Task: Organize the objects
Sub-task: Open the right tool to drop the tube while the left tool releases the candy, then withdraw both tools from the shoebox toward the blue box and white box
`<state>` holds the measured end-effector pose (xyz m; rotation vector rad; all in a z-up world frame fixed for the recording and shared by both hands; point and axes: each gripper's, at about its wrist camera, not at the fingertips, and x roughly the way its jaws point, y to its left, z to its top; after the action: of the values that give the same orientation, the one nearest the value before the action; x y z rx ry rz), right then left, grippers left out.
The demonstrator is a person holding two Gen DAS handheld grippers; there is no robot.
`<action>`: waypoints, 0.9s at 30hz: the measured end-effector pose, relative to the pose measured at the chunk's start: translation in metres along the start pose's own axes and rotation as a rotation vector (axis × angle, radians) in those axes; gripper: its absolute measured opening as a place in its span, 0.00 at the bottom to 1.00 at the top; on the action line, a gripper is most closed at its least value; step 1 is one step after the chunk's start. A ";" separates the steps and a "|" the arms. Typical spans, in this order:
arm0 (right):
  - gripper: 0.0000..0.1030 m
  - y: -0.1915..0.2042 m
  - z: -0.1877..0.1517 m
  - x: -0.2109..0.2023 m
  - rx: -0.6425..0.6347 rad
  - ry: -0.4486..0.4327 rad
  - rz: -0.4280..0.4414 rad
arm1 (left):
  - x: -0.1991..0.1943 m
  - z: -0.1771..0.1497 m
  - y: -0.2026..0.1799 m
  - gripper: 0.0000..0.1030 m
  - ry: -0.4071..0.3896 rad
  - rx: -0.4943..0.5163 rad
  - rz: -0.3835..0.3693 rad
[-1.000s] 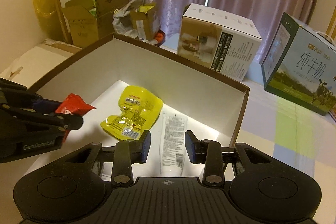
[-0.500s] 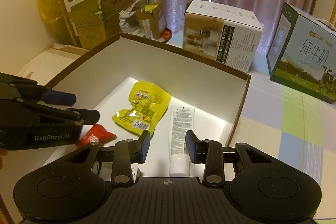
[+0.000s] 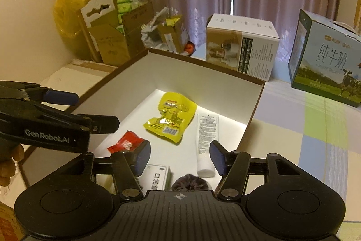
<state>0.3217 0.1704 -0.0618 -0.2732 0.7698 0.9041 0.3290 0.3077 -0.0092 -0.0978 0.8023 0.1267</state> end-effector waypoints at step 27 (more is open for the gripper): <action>0.56 0.000 -0.050 -0.117 0.063 -0.074 0.059 | -0.108 -0.048 -0.050 0.99 -0.078 -0.026 0.002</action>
<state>0.2530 0.0741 -0.0146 -0.1621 0.7395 0.9387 0.2285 0.2437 0.0375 -0.1164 0.7232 0.1417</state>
